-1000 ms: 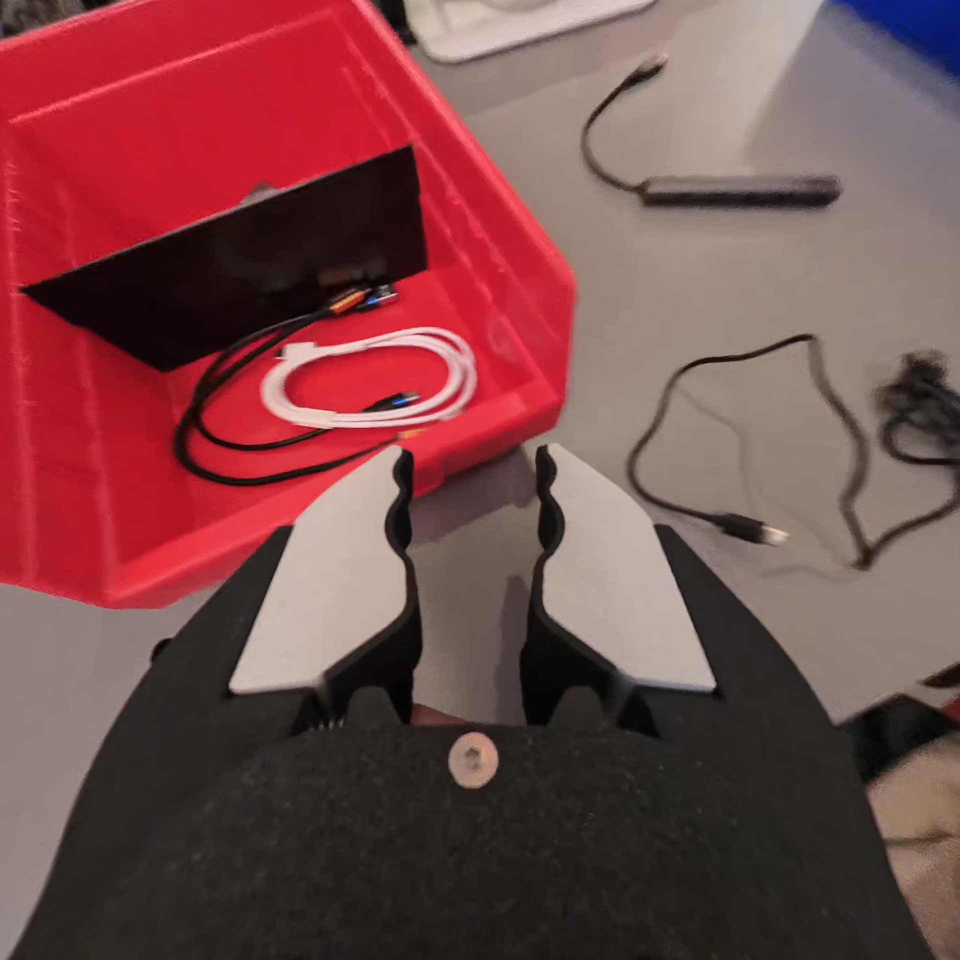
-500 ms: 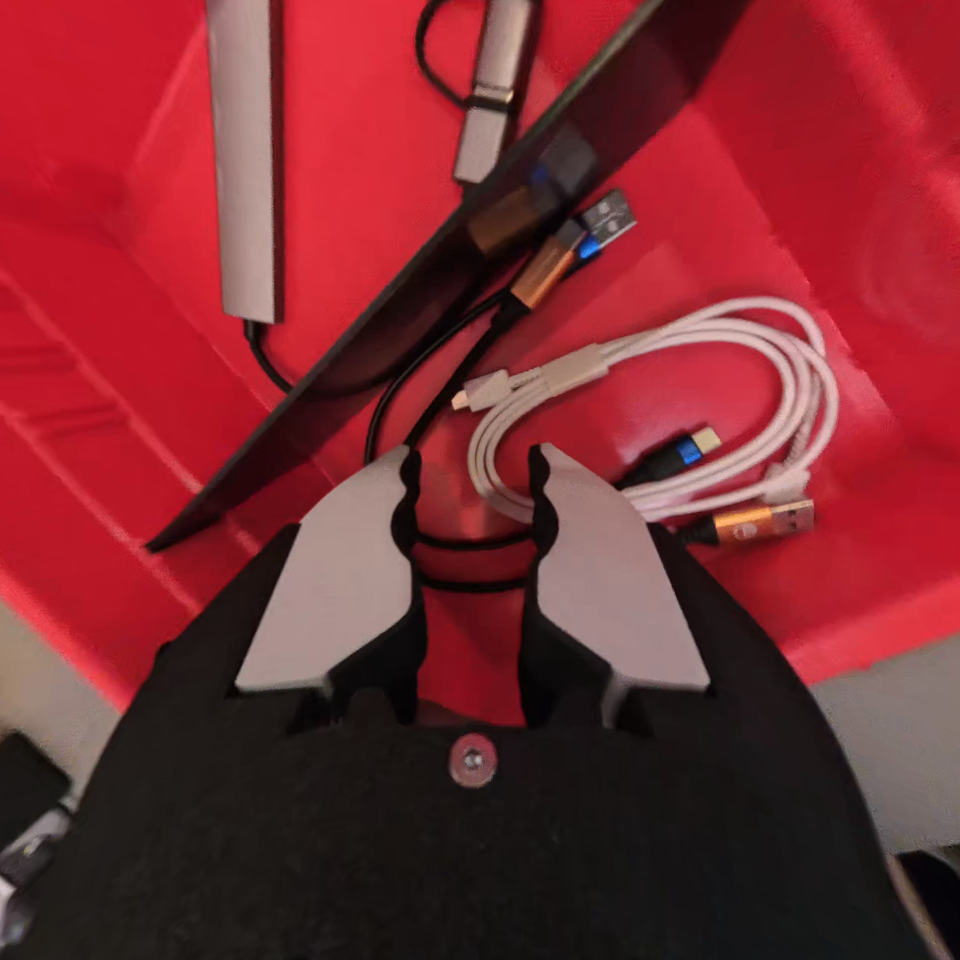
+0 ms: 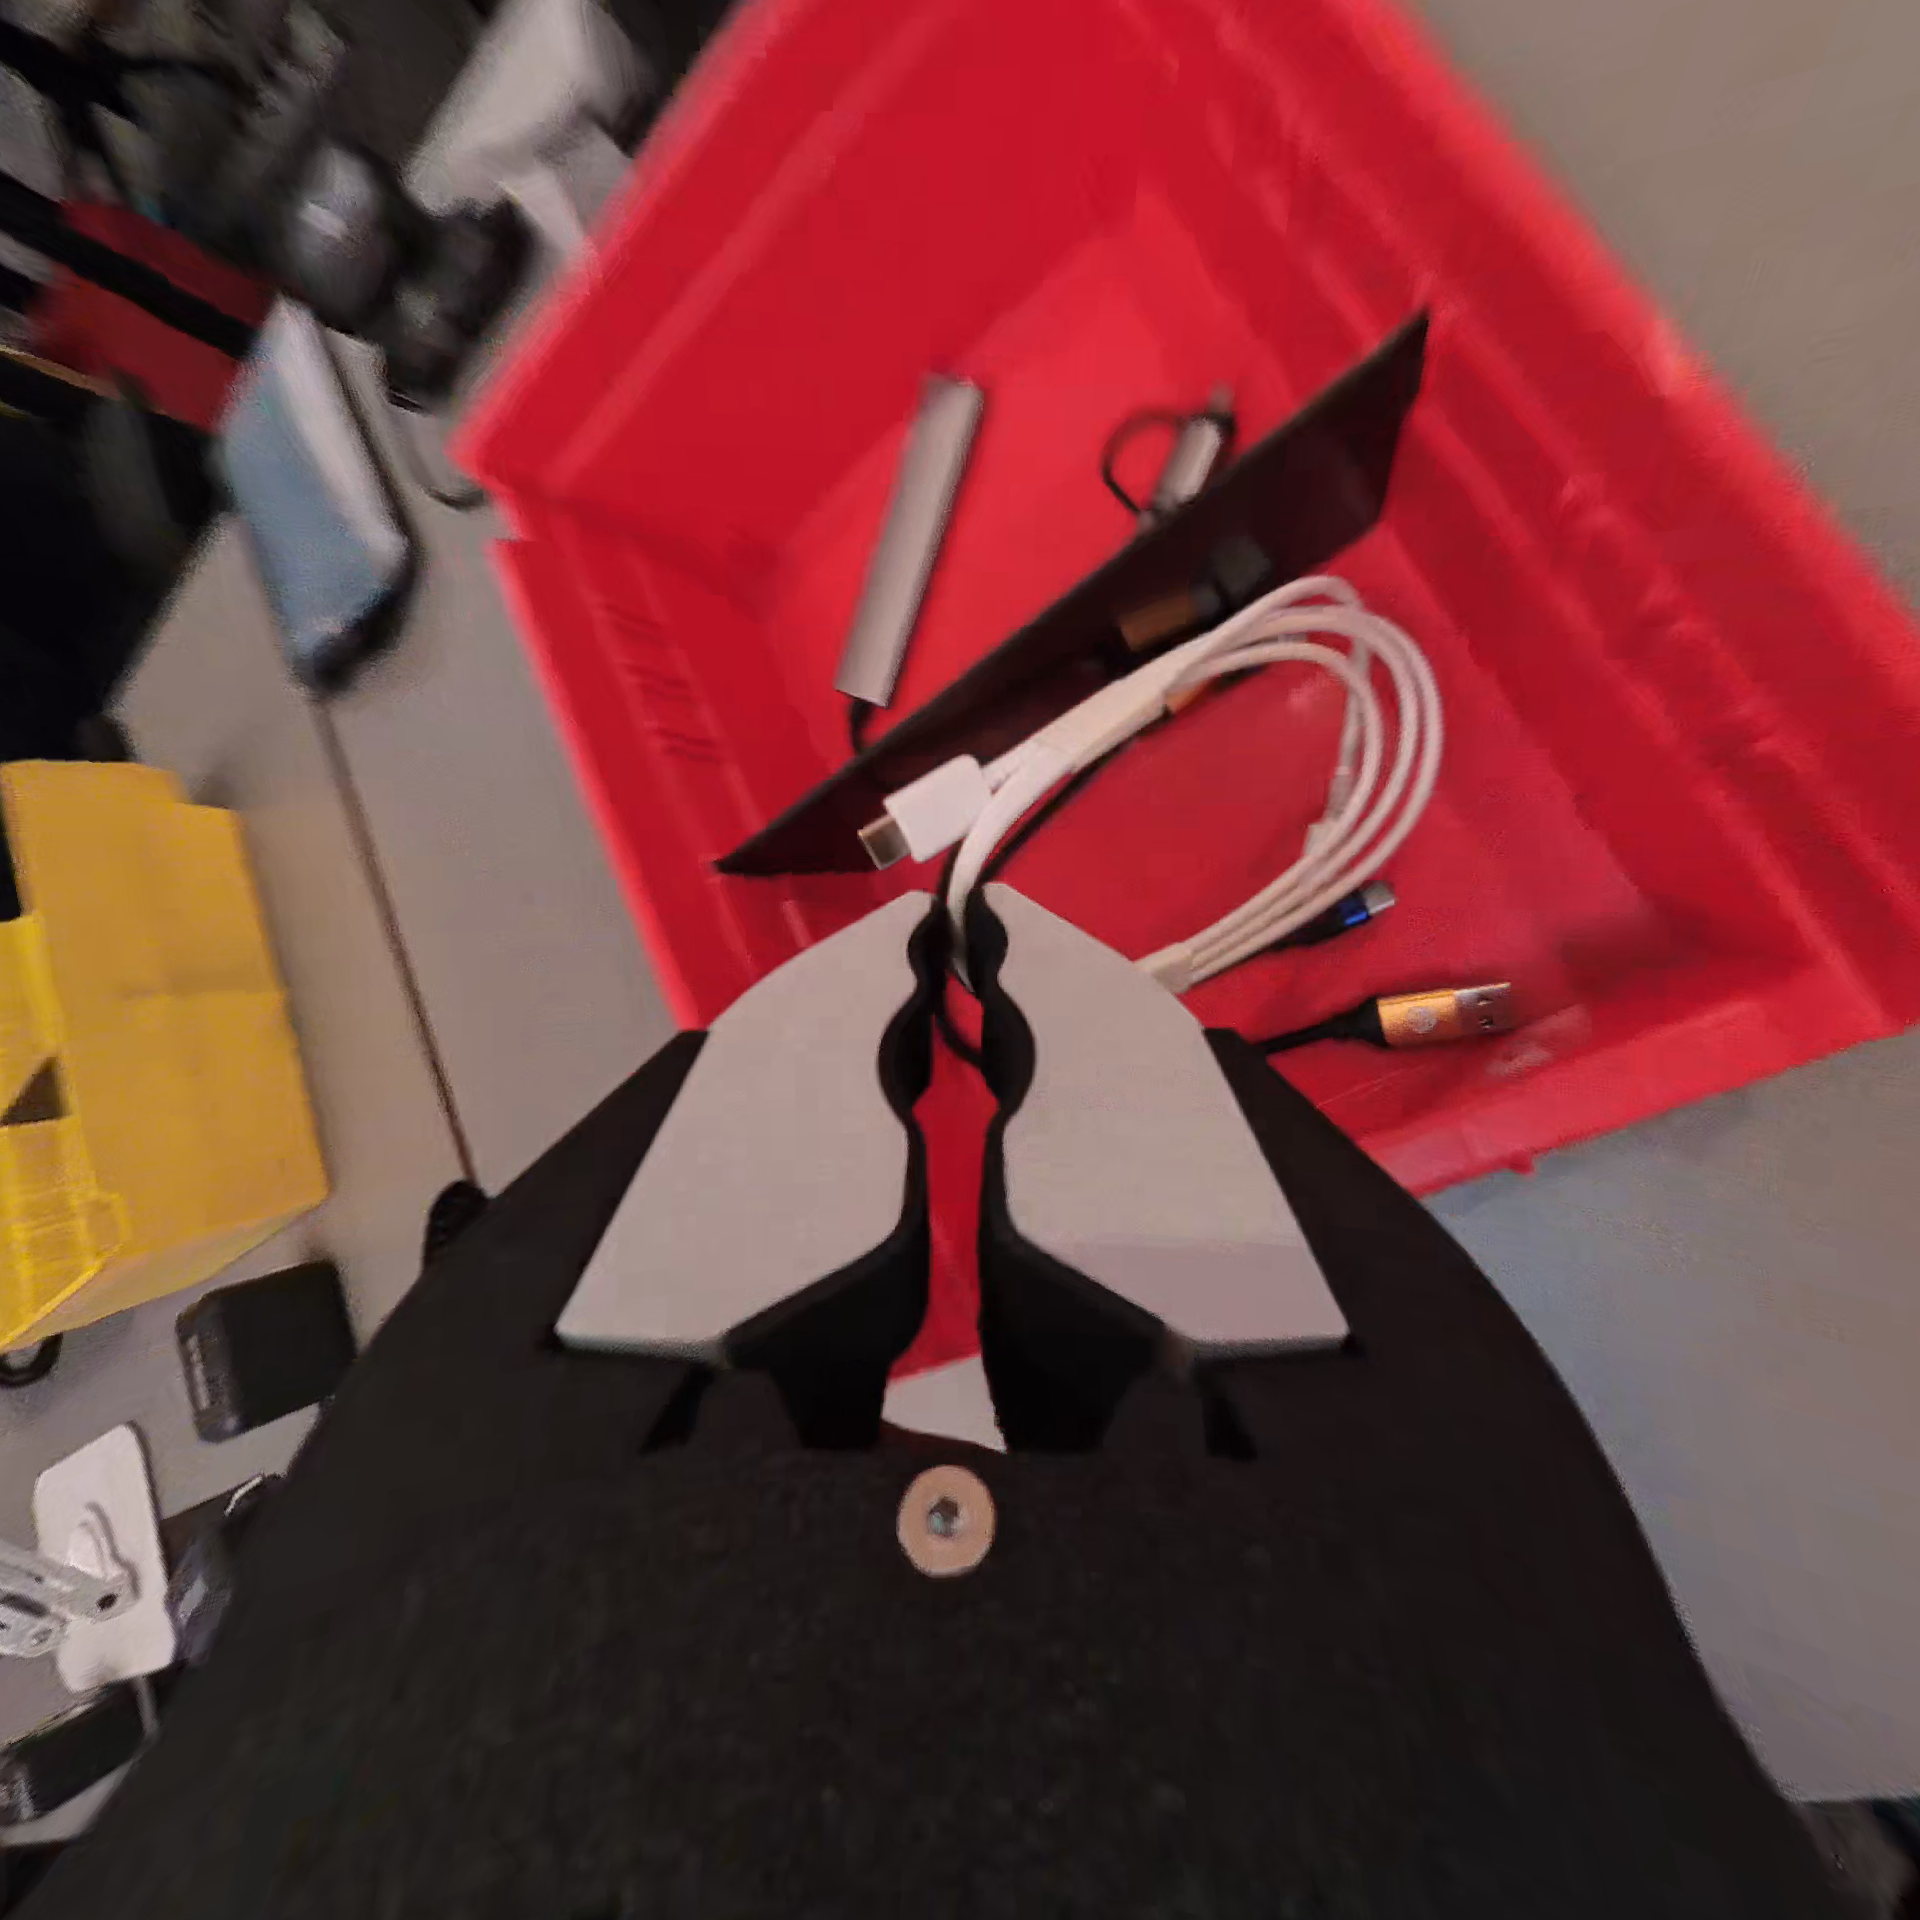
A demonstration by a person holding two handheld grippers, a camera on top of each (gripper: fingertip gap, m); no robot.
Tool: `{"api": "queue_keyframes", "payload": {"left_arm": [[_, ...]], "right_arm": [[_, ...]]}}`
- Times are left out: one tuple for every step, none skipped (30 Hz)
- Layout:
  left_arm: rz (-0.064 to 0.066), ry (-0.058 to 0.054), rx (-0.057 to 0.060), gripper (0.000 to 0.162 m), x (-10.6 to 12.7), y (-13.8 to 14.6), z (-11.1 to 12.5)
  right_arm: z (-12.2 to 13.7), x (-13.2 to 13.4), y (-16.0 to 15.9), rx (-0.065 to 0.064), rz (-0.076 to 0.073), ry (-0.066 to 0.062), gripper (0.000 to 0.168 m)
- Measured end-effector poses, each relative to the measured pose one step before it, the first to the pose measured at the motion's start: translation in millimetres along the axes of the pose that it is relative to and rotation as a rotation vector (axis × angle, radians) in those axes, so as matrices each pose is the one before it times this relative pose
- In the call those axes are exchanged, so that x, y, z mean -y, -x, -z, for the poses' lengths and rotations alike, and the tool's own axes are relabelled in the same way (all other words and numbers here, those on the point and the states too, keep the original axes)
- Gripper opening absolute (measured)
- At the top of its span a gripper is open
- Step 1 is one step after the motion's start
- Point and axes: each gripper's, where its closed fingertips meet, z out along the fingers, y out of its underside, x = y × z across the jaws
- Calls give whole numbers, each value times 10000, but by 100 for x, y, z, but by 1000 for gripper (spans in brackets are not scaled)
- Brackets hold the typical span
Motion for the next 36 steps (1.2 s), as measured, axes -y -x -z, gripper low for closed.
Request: {"api": "queue_keyframes", "payload": {"left_arm": [[306,-626,211,3,607,499,1976],[274,-665,58,3,685,189,1951],[230,-561,-34,3,608,-64,1844],[171,-646,-76,3,740,-319,1764],[68,-715,-308,3,801,-941,1591],[81,-590,-605,3,625,-1635,1281],[274,-446,-775,3,432,-2059,859],[436,-316,-889,3,88,-2348,349],[371,-51,-858,3,-474,-2359,-154],[174,134,-495,3,-953,-1834,-525],[-47,373,-71,3,-1480,-1165,-709],[-193,622,409,3,-1906,-340,-609],[-72,704,673,3,-2077,209,-478],[143,616,667,3,-1936,341,-456],[268,450,505,3,-1663,202,-538],[175,423,319,3,-1484,-16,-650],[43,391,331,3,-1235,33,-686],[50,299,186,3,-790,-193,-598],[178,61,-151,3,-219,-715,-443],[352,-100,-432,3,213,-1115,-375],[384,-99,-482,3,312,-1290,-474],[262,-77,-393,3,324,-1325,-655],[175,-30,-372,3,348,-1424,-822],[236,-99,-384,3,577,-1457,-949],[262,-60,-347,3,692,-1338,-1054],[16,26,-29,3,611,-831,-987],[-210,-73,201,3,597,-404,-628],[-244,-49,111,3,373,-310,-273],[-64,-98,-42,3,190,-180,10],[174,-146,-210,3,94,-36,174],[339,-194,-400,3,124,43,386],[534,-226,-358,3,133,325,651],[449,-321,-366,3,210,398,890],[272,-200,-319,3,33,467,1006],[214,-185,-53,3,13,788,1145],[276,-349,319,3,229,1199,1313]], "right_arm": [[36,24,-22,-14,-3,-15,38],[25,38,-30,-17,-4,-21,38],[20,16,-32,-7,-10,-13,38],[-11,-2,5,10,-15,4,38],[-11,-20,11,11,-10,7,38],[-32,-6,21,7,1,4,38],[-30,-24,33,4,8,12,38],[-31,-30,47,5,19,21,38],[-31,-17,48,0,31,13,38],[-22,4,62,-5,37,1,38],[-22,9,56,-3,32,3,38],[-6,-25,39,-4,24,12,38],[19,-29,11,-11,21,13,37],[47,-10,-4,-27,16,-9,37],[65,35,-7,-15,6,-27,37],[23,4,6,5,-5,-14,37],[-42,-12,0,17,-11,10,37],[-97,-44,35,39,-14,32,37],[-123,-59,73,57,-17,44,37],[-125,-27,117,59,-2,39,37],[-86,-8,139,35,34,25,37],[-51,-22,93,-10,64,17,37],[-19,-30,77,-24,70,19,37],[-28,-40,94,-6,54,19,37],[-34,-35,97,12,27,23,37],[-39,-52,104,33,12,32,37],[-24,-67,83,27,7,34,38],[10,-26,32,6,2,10,37],[51,-10,10,-7,-7,-10,37],[104,-29,-43,-23,-14,-16,37],[142,-45,-106,-44,-17,-17,37],[146,4,-136,-54,-18,-25,37],[140,46,-150,-39,-30,-45,37],[83,48,-136,-13,-49,-50,37],[37,-48,-165,-2,-68,9,37],[-11,-77,-159,10,-83,35,37]]}}
